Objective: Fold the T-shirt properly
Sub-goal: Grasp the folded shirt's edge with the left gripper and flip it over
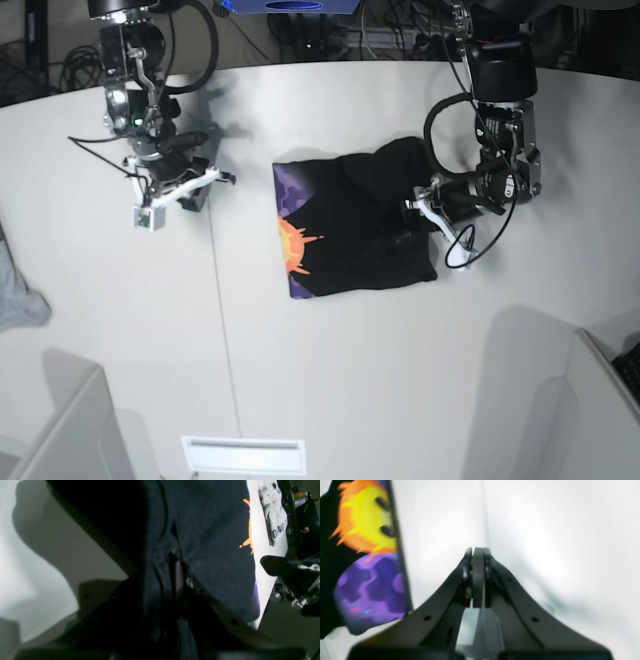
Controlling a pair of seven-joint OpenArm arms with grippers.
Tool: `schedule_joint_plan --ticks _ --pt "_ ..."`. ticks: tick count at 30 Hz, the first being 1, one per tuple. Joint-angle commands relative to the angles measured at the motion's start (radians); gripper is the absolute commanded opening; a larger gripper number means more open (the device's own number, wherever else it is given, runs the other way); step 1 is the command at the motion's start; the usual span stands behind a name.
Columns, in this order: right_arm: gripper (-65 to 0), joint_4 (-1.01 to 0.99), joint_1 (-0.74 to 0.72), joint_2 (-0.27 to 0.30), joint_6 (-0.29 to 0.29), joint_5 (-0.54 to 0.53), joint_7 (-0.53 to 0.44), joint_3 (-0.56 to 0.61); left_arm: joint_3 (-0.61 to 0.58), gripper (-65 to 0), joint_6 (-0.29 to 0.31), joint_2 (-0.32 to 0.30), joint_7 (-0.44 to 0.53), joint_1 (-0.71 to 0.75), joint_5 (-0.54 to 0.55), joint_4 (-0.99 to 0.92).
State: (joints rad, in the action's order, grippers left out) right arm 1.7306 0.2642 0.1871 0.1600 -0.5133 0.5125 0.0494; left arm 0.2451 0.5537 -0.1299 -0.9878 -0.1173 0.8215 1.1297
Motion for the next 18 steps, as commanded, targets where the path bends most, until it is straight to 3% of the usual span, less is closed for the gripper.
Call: schedule_joint_plan --ticks 1,5,11,18 --pt "-65.0 0.021 0.002 0.007 -0.006 0.002 -0.024 -0.021 -0.025 -65.0 -0.040 -0.030 -0.042 -0.017 -0.043 -0.006" --pt "-65.0 0.021 0.030 0.007 -0.007 0.002 -0.024 -0.082 -0.209 -65.0 -0.114 -0.101 -0.055 -0.075 -0.043 0.002" --pt "-65.0 0.062 0.074 0.007 -0.007 0.000 -0.024 -0.148 -0.493 -65.0 -0.116 -0.175 -0.056 -0.193 -0.043 0.002" --pt "-65.0 0.108 0.108 0.007 -0.007 0.000 -0.024 -0.197 -0.784 -65.0 -0.116 -0.205 -0.050 -0.347 -0.043 0.002"
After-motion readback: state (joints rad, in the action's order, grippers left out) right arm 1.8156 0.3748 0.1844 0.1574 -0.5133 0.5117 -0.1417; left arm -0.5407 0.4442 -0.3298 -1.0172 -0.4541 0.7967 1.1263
